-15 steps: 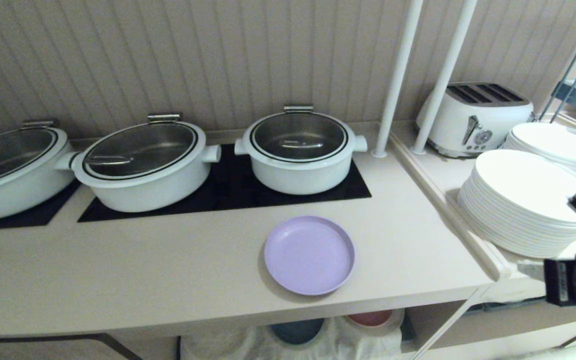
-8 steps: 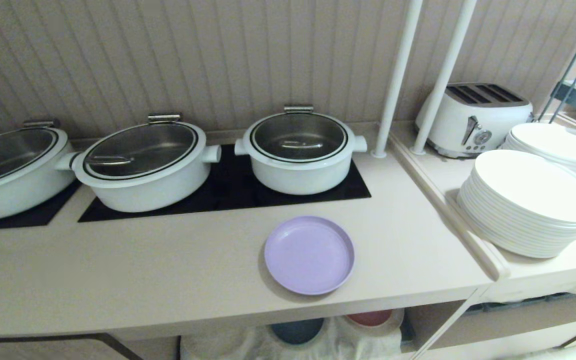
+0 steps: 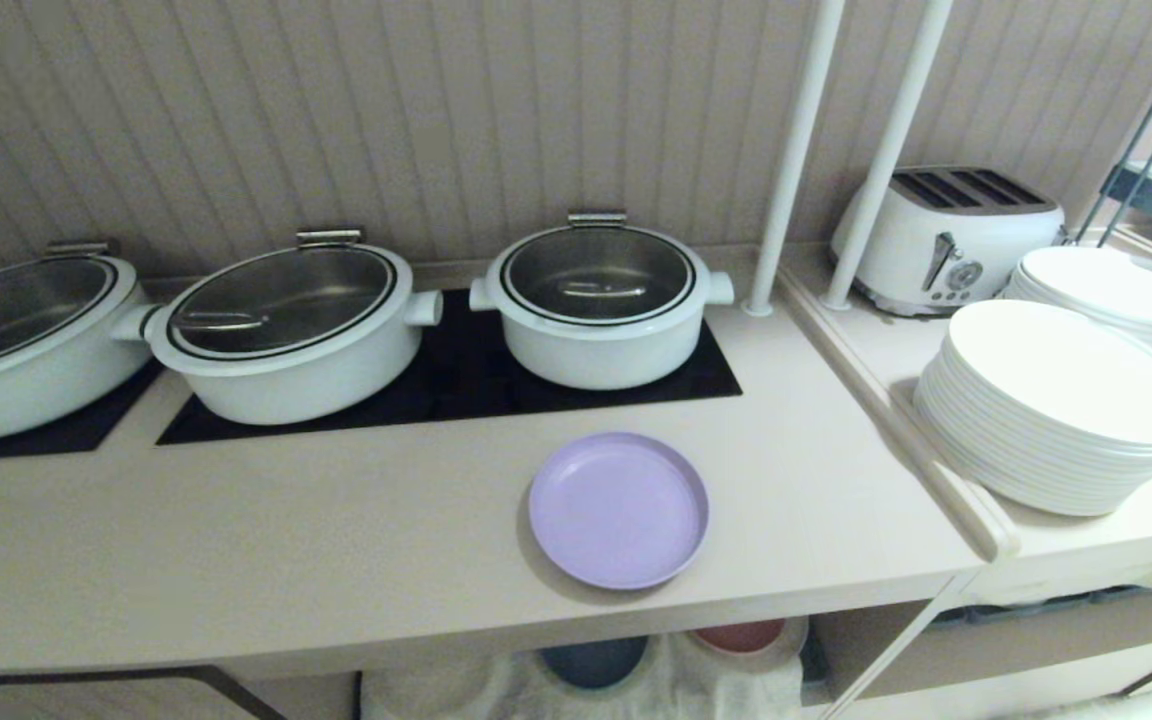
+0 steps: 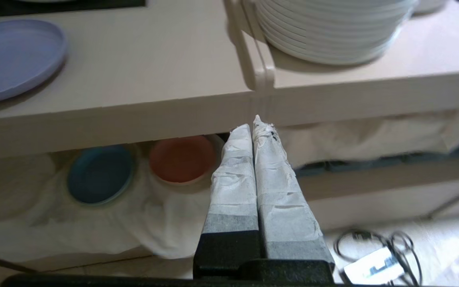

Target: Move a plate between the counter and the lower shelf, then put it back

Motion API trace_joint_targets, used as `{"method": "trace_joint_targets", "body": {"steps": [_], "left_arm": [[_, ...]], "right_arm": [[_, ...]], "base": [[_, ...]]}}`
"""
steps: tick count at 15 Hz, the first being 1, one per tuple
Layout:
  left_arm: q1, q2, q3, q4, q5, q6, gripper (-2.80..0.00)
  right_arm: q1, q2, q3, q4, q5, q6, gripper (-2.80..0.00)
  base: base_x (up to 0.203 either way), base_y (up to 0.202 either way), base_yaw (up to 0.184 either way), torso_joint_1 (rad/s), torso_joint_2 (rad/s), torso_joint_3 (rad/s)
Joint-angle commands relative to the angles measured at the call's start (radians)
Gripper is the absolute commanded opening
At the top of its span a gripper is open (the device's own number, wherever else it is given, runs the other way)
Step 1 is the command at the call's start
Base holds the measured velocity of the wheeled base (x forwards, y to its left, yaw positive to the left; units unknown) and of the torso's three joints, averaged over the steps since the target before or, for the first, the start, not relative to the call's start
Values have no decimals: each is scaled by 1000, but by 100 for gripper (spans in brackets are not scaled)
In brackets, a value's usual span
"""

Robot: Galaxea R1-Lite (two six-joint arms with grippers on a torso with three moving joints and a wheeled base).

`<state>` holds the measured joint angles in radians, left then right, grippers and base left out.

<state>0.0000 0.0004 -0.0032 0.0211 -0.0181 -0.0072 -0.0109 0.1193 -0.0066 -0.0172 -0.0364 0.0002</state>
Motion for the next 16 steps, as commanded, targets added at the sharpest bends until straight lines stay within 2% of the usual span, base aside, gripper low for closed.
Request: {"method": "trace_joint_targets", "body": {"steps": [1, 5, 16], "left_arm": [[0, 0, 0, 0, 0, 0, -280], [0, 0, 0, 0, 0, 0, -280], [0, 0, 0, 0, 0, 0, -280]], "right_arm": [[4, -116, 4, 13, 29, -10, -280], [5, -119, 5, 16, 38, -48, -280], [5, -119, 5, 14, 32, -52, -280]], "base": [[0, 0, 0, 0, 0, 0], [0, 0, 0, 0, 0, 0], [0, 0, 0, 0, 0, 0]]}}
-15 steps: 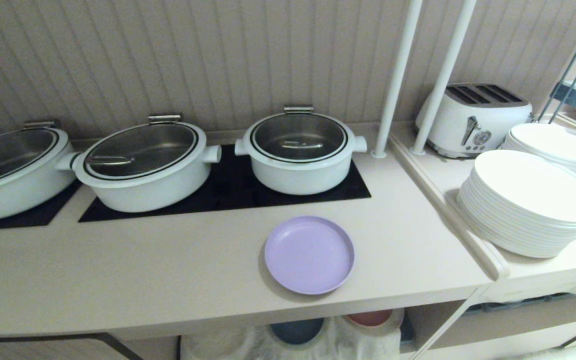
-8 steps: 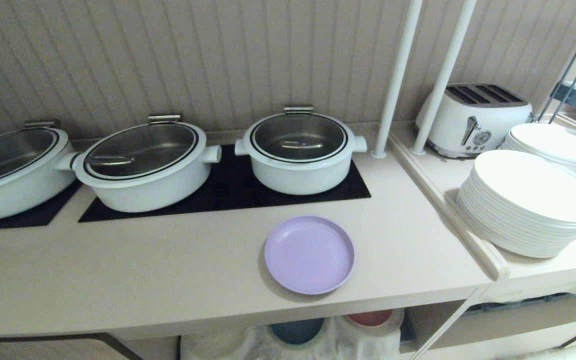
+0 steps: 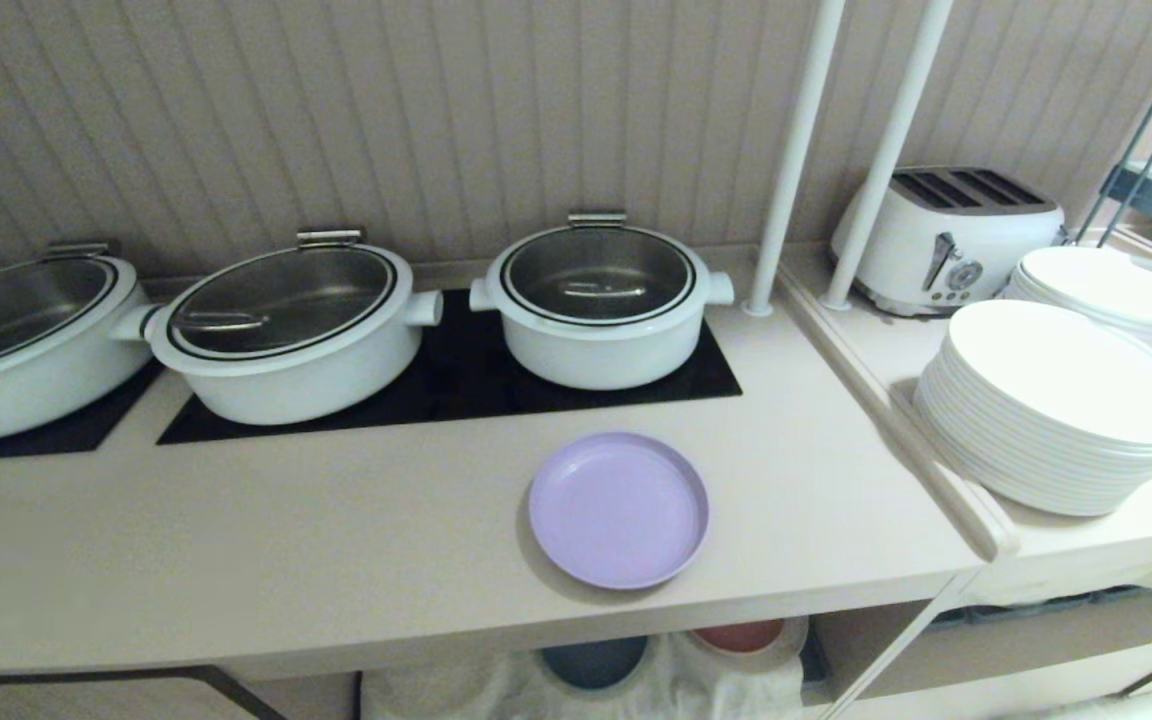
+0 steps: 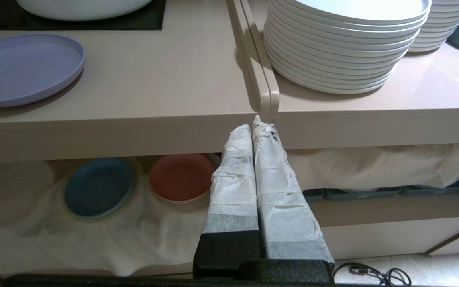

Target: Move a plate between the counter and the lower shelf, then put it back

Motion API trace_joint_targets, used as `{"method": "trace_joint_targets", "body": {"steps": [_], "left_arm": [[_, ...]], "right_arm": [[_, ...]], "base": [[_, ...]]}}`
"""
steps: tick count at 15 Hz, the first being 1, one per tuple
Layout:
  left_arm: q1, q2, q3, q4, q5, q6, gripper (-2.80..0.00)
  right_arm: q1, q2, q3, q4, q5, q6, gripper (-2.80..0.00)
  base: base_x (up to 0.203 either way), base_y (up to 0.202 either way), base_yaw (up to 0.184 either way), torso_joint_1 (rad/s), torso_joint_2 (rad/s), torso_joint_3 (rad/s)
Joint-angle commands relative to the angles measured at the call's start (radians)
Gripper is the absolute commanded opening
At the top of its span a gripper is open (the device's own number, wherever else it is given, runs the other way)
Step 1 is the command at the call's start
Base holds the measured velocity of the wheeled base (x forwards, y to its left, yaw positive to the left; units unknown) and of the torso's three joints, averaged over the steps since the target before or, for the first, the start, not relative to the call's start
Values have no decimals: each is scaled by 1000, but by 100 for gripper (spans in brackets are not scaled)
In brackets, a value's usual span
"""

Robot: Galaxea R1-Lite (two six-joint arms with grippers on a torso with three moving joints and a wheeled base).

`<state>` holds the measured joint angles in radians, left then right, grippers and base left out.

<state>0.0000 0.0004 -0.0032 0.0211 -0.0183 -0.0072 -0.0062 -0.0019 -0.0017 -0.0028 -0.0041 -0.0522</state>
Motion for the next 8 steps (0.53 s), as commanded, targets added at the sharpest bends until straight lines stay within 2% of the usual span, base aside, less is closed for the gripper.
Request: {"method": "trace_joint_targets", "body": {"steps": [1, 8], "left_arm": [[0, 0, 0, 0, 0, 0, -280], [0, 0, 0, 0, 0, 0, -280]], "right_arm": [[0, 2, 0, 0, 0, -6, -280], [0, 2, 0, 3, 6, 12, -280]], "base": [[0, 0, 0, 0, 0, 0], [0, 0, 0, 0, 0, 0]]}}
